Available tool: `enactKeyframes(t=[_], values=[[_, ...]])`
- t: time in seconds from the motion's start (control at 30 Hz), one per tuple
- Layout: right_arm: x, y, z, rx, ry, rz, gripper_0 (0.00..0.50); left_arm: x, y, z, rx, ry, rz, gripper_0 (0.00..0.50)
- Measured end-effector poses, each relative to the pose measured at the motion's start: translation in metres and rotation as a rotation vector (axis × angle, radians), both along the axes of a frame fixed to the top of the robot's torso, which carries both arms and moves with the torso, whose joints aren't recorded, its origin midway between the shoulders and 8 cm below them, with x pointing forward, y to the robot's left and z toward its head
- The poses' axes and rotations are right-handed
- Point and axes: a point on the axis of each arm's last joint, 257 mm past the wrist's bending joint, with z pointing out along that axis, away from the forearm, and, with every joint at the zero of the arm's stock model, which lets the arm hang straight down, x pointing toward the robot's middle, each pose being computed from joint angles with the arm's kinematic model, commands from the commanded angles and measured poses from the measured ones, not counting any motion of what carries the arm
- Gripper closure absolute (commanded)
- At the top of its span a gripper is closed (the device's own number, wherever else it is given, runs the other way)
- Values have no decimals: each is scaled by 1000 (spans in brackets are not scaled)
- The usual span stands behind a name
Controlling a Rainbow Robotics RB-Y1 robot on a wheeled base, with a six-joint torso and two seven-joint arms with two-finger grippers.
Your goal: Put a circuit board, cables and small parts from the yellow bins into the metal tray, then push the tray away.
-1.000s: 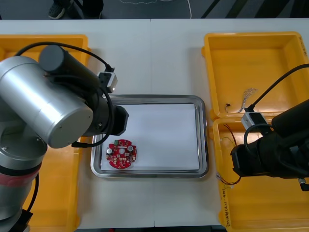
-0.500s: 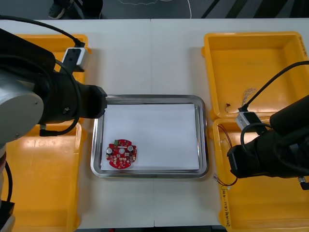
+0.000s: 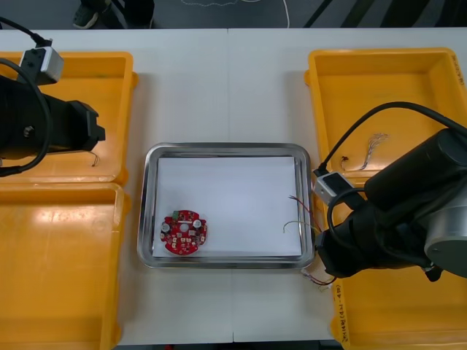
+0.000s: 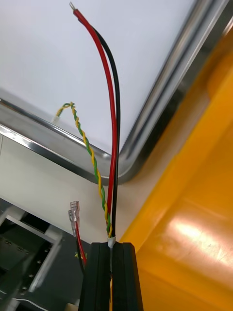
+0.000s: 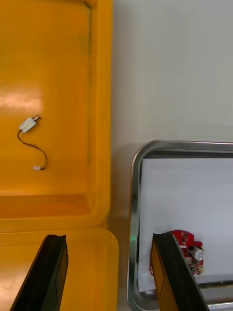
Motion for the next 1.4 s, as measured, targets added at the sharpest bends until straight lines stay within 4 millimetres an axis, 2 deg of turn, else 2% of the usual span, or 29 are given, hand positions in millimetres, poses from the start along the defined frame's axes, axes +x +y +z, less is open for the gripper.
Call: enactKeyframes(t=[0.1,0.27,0.5,0.8,0.97,1.17,1.4], values=[[9,7,0,-25,-19,105,500,5,18,-1,1,19,42,0],[24,21,2,-46,-45,163,500,16,43,-1,8,53,98,0],[44,45,0,-137,-120,359,500,29,74,-2,47,116,109,0],[65,63,-2,-223,-189,561,500,33,115,-14,64,192,103,0],[78,72,-5,-237,-217,612,500,33,136,-20,112,232,69,0],[90,83,-13,-306,-276,769,500,39,149,-19,118,254,59,0],[89,90,-24,-359,-292,869,500,53,156,-23,117,256,17,0]])
